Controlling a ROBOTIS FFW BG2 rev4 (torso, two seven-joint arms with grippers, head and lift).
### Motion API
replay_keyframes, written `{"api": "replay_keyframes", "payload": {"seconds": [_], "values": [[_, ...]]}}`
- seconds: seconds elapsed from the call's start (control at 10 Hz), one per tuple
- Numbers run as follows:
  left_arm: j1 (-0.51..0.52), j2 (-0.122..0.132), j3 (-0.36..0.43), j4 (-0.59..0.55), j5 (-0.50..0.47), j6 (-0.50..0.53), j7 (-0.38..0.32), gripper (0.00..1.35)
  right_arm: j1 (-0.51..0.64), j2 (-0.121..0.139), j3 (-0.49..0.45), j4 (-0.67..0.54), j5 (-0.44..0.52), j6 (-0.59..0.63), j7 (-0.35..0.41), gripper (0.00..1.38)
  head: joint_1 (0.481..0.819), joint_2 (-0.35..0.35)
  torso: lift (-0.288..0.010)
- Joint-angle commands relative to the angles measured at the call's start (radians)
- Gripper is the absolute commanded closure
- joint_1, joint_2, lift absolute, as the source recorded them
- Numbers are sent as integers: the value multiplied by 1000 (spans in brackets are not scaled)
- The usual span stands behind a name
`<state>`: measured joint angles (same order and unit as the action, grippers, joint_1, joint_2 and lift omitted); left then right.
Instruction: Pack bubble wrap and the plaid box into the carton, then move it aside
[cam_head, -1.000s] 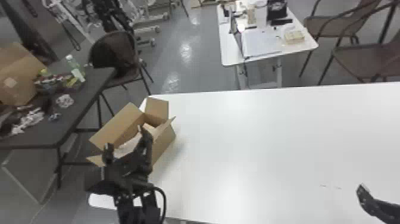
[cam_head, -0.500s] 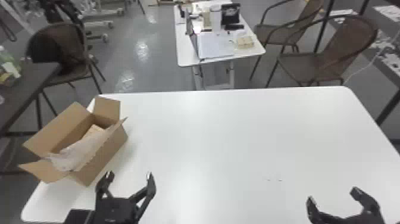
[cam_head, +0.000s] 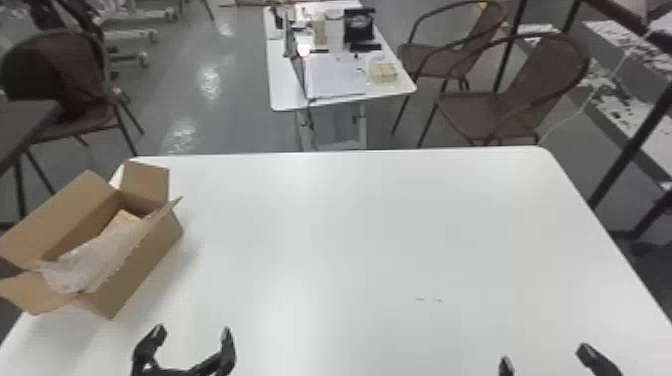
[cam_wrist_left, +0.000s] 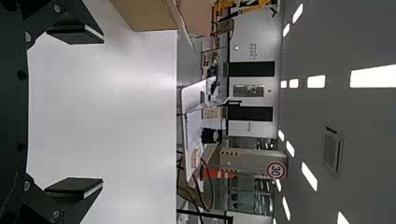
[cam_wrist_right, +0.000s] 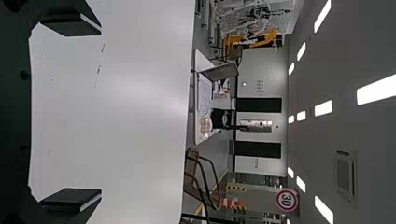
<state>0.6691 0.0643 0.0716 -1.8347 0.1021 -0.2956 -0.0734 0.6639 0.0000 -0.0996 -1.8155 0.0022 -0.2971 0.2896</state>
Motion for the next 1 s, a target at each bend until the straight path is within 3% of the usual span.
{"api": "replay_keyframes", "payload": {"seconds": [0.0, 0.2, 0.9], "values": [[-3, 3, 0, 0, 5, 10, -3, 209, -3, 1, 0, 1, -2, 3, 2, 78, 695, 74, -65], [-9, 12, -1, 0, 11, 23, -19, 208, -10, 1, 0, -2, -4, 21, 23, 78, 695, 76, -65], [-20, -9, 13, 5, 27, 47, -60, 208, -23, 1, 1, 4, -13, 44, 45, 84, 695, 77, -65]]}}
